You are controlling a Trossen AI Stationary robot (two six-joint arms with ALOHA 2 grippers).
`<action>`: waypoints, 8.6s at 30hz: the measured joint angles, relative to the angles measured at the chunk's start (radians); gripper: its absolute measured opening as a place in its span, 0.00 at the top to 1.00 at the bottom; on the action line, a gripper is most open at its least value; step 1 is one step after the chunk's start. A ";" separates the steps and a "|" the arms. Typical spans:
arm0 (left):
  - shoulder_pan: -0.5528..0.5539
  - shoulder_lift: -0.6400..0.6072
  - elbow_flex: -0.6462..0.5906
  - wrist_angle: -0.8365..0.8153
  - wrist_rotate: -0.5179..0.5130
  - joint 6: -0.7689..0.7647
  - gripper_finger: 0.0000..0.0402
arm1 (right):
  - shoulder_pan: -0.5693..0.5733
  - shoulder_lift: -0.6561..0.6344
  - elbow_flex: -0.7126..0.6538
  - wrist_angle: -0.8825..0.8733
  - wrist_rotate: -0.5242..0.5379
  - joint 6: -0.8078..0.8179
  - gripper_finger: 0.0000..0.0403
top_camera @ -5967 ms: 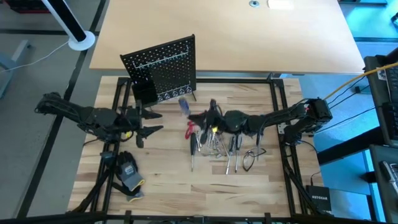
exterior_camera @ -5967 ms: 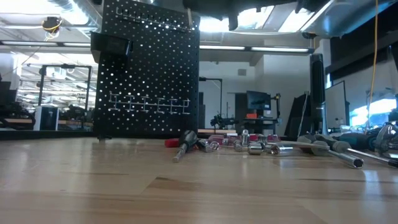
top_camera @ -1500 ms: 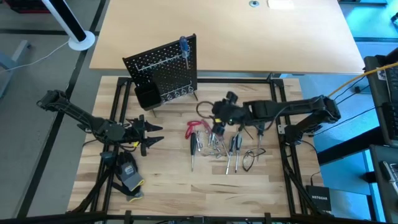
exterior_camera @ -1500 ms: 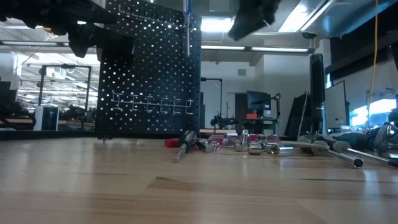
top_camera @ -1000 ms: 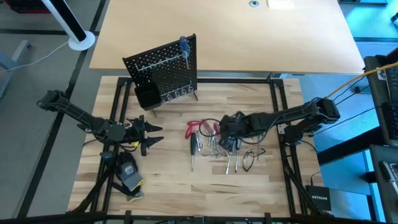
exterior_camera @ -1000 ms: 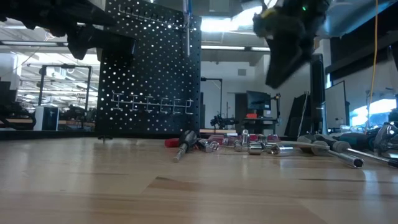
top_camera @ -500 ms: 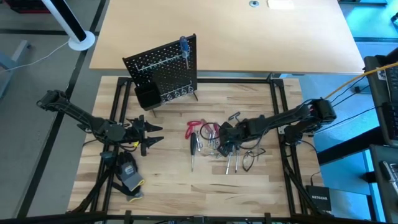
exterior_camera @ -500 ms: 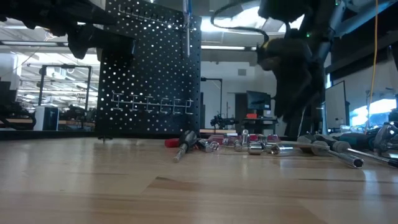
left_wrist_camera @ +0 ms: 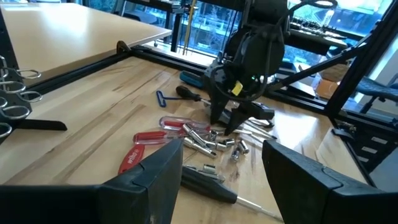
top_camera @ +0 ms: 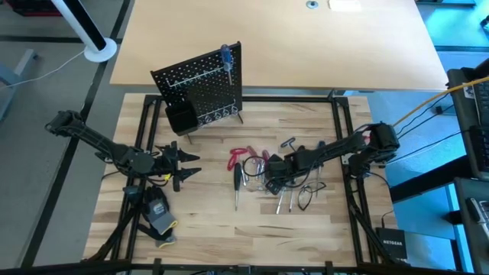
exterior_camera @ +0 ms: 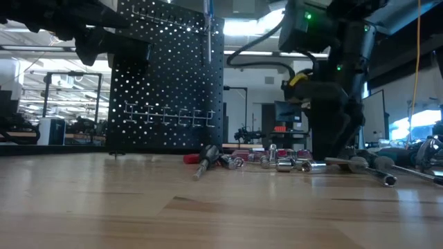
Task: Hang tools onto peg board
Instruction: Hang the red screwdriver onto the peg board
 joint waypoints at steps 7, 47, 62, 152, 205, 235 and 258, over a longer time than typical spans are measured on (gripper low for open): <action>0.000 0.000 0.000 -0.001 0.000 0.000 0.48 | 0.000 0.021 0.000 0.001 -0.001 0.000 0.55; 0.000 0.000 0.000 -0.001 0.000 0.000 0.48 | 0.001 0.025 0.069 -0.144 0.005 -0.053 0.85; 0.000 0.000 0.000 -0.001 0.000 0.000 0.48 | 0.000 0.025 0.069 -0.215 -0.038 -0.091 0.71; 0.002 0.027 -0.001 0.023 -0.001 -0.012 0.48 | -0.409 0.194 0.446 1.299 0.160 -0.830 0.95; 0.002 0.027 -0.001 0.025 -0.001 0.004 0.48 | -0.441 0.197 0.446 1.307 0.159 -0.806 0.95; 0.002 0.027 -0.001 0.025 -0.015 0.022 0.48 | -0.409 0.197 0.446 1.316 0.184 -0.835 0.95; 0.002 0.027 0.000 0.026 -0.027 0.026 0.48 | -0.425 0.207 0.447 1.347 0.185 -0.839 0.95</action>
